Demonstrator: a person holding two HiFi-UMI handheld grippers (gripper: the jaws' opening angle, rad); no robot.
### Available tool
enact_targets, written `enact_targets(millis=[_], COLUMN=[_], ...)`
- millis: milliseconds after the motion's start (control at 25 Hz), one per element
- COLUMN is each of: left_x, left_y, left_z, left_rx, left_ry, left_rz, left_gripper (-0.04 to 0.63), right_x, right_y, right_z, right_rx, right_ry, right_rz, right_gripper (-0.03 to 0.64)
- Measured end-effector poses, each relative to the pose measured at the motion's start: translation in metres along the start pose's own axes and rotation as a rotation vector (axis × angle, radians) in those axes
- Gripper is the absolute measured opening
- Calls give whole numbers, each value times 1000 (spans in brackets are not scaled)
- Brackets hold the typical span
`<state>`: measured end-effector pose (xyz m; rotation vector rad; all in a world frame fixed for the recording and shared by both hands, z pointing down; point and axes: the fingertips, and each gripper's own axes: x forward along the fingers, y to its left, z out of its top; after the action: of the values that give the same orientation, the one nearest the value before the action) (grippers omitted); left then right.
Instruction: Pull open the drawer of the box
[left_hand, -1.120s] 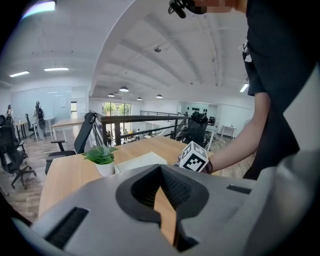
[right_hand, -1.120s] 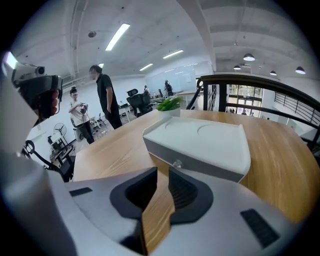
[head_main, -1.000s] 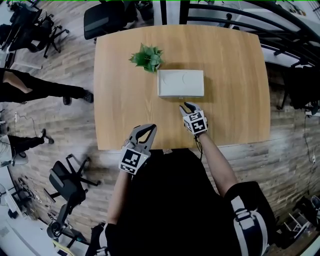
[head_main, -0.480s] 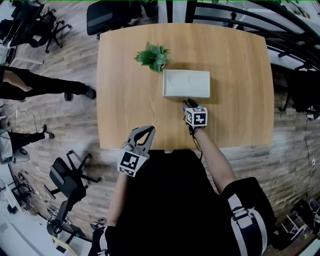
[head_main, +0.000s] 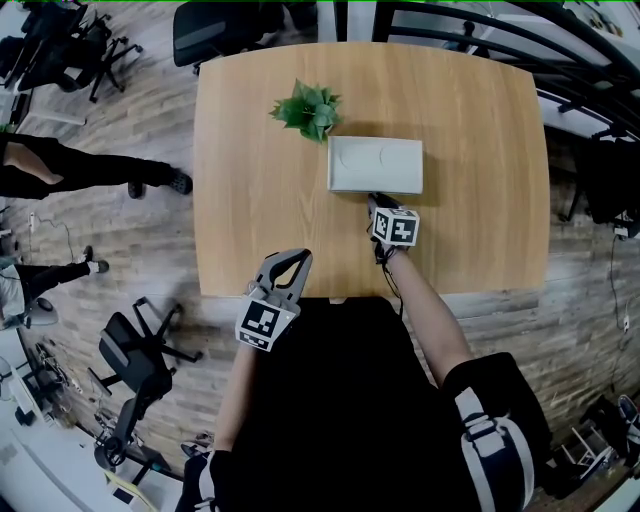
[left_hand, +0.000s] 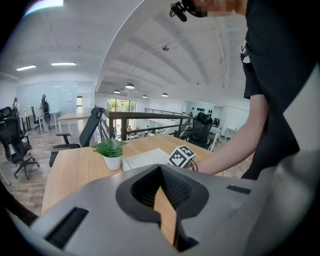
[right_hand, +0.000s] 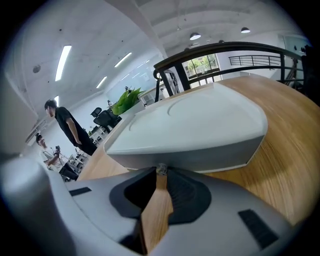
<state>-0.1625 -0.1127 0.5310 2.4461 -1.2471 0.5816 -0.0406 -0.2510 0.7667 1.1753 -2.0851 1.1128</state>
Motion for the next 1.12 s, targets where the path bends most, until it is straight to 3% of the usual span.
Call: enact_targets(millis=[1120], left_x=[3], left_y=[-15], left_z=[5], left_rx=[18], left_ry=[-13], left_rz=[-23], left_gripper=[23], right_x=[-5], right_y=[2], right_z=[-11], right_rx=[2], right_ry=[18], right_rz=[6], right_gripper=[77])
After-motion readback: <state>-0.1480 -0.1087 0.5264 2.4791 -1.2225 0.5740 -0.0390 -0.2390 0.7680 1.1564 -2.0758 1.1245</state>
